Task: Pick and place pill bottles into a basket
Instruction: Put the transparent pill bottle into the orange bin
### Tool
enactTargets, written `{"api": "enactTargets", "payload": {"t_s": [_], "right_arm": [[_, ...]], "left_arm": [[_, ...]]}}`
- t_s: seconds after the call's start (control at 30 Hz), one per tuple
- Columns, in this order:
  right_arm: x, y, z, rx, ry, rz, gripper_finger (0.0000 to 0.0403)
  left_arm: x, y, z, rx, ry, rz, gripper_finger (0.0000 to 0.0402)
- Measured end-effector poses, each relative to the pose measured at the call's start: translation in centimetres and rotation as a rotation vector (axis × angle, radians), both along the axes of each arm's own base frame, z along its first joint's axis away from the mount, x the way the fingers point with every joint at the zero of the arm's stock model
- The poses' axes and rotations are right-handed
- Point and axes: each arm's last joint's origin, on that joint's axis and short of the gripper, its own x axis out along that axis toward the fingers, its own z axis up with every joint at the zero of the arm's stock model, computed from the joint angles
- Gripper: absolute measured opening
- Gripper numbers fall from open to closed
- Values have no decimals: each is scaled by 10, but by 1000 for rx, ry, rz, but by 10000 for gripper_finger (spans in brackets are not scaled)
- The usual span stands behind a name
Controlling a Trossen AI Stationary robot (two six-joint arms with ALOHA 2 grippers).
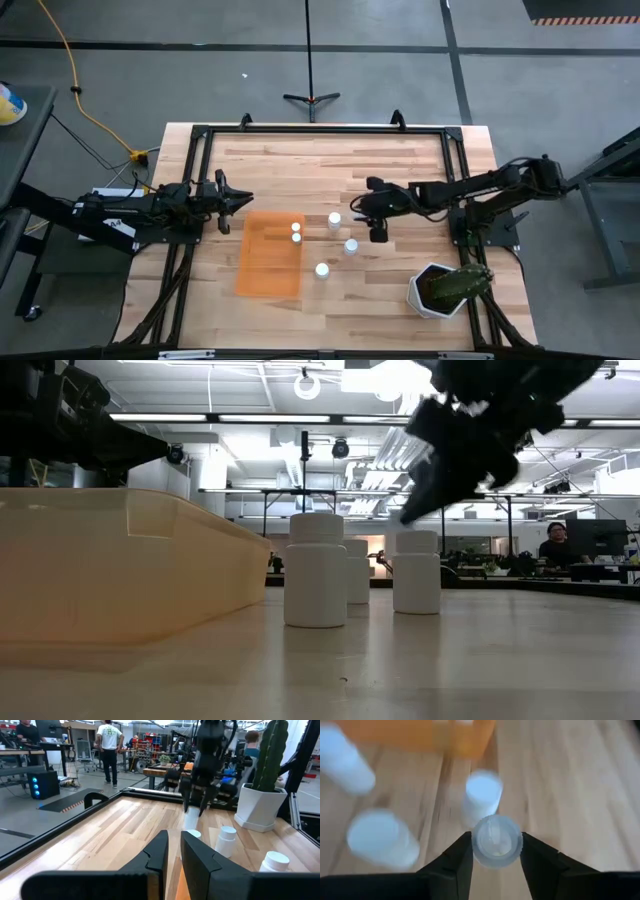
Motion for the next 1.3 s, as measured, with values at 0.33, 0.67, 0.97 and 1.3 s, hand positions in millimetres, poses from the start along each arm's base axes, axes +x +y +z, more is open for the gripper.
{"api": "enactTargets", "payload": {"t_s": [0.33, 0.67, 0.97, 1.3], "right_arm": [[36, 2, 59, -9, -296, 98, 129], [108, 39, 53, -35, -303, 265, 126], [155, 69, 25, 49, -173, 421, 130], [165, 74, -6, 96, -106, 448, 136]], "left_arm": [[0, 0, 0, 0, 0, -2, 88], [0, 0, 0, 0, 0, -3, 88], [0, 0, 0, 0, 1, -3, 88], [0, 0, 0, 0, 0, -2, 88]]}}
